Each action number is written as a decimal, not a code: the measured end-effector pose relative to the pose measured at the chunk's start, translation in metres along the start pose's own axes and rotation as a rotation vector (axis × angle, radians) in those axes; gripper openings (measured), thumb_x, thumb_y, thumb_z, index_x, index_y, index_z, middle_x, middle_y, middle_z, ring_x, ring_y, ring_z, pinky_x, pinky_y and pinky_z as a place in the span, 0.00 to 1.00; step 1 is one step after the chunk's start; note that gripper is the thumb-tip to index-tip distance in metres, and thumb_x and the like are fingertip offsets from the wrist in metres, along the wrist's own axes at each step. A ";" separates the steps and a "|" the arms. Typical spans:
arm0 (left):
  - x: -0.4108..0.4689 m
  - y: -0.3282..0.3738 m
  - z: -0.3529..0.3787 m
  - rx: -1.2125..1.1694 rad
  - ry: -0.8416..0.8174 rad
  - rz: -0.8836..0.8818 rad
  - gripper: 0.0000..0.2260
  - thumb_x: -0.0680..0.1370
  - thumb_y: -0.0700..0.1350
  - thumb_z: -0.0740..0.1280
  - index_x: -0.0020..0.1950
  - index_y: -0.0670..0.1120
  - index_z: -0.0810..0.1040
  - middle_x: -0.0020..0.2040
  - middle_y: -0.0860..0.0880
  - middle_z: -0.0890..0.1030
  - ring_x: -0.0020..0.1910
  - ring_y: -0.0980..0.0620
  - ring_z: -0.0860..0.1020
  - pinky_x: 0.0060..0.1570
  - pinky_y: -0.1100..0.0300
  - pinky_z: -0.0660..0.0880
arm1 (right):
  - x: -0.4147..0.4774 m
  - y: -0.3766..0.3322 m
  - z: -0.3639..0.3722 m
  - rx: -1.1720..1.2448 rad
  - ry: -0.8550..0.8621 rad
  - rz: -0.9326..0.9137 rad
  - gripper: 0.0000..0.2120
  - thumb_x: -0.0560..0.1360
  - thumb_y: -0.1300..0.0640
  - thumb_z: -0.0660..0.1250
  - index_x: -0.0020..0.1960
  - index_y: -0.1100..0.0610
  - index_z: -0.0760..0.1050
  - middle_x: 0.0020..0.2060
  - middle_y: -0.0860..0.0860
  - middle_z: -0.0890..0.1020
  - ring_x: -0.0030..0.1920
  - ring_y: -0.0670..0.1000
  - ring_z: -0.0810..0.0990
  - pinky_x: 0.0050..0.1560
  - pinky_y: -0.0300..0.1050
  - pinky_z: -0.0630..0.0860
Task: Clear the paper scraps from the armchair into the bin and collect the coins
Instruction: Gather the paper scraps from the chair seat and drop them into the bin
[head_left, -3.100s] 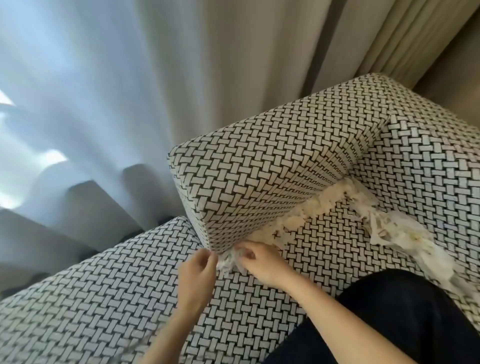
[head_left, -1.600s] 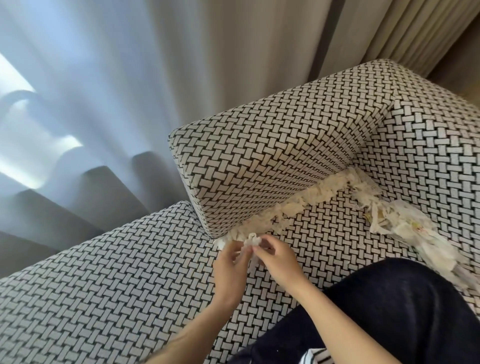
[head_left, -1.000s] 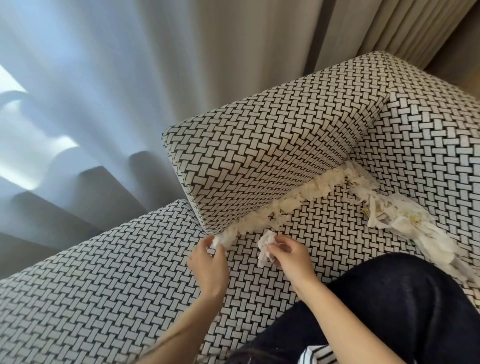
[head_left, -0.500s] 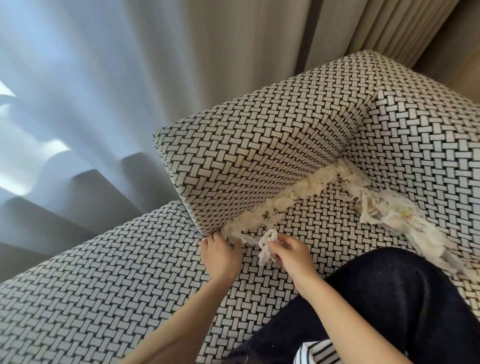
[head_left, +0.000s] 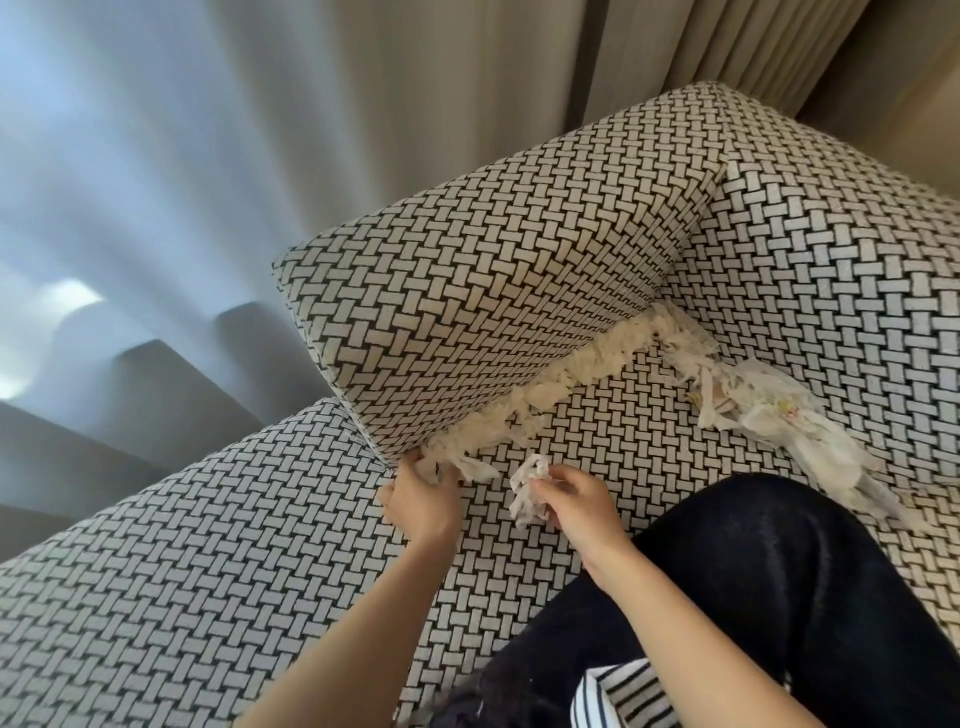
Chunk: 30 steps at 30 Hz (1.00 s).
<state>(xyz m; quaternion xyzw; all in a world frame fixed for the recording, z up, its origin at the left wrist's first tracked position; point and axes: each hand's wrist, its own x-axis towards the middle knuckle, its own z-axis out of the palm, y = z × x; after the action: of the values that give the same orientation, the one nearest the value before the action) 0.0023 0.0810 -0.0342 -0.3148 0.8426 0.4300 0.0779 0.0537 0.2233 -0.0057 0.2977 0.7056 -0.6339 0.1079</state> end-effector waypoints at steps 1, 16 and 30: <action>0.001 0.000 0.001 -0.039 -0.011 -0.023 0.17 0.74 0.50 0.69 0.61 0.51 0.72 0.53 0.46 0.76 0.56 0.50 0.66 0.57 0.56 0.67 | 0.000 0.001 -0.001 0.000 0.002 0.008 0.08 0.76 0.59 0.65 0.54 0.56 0.79 0.48 0.51 0.83 0.50 0.50 0.81 0.52 0.45 0.78; -0.029 0.013 0.008 0.072 -0.174 0.101 0.13 0.71 0.55 0.69 0.52 0.51 0.78 0.41 0.51 0.78 0.59 0.46 0.65 0.60 0.50 0.67 | -0.007 0.001 -0.009 0.182 0.018 0.014 0.08 0.76 0.61 0.65 0.55 0.58 0.78 0.46 0.53 0.83 0.47 0.52 0.82 0.56 0.52 0.78; -0.051 0.014 -0.010 0.014 -0.473 0.529 0.06 0.75 0.43 0.69 0.50 0.46 0.75 0.42 0.51 0.81 0.37 0.56 0.77 0.35 0.68 0.73 | -0.015 -0.010 -0.014 0.411 -0.025 0.091 0.15 0.76 0.63 0.66 0.54 0.45 0.73 0.51 0.57 0.81 0.46 0.54 0.79 0.57 0.56 0.75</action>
<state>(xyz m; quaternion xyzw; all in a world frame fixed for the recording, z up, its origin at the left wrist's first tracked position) 0.0351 0.1029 0.0020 0.0234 0.8566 0.4904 0.1590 0.0632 0.2325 0.0132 0.3371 0.5458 -0.7627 0.0821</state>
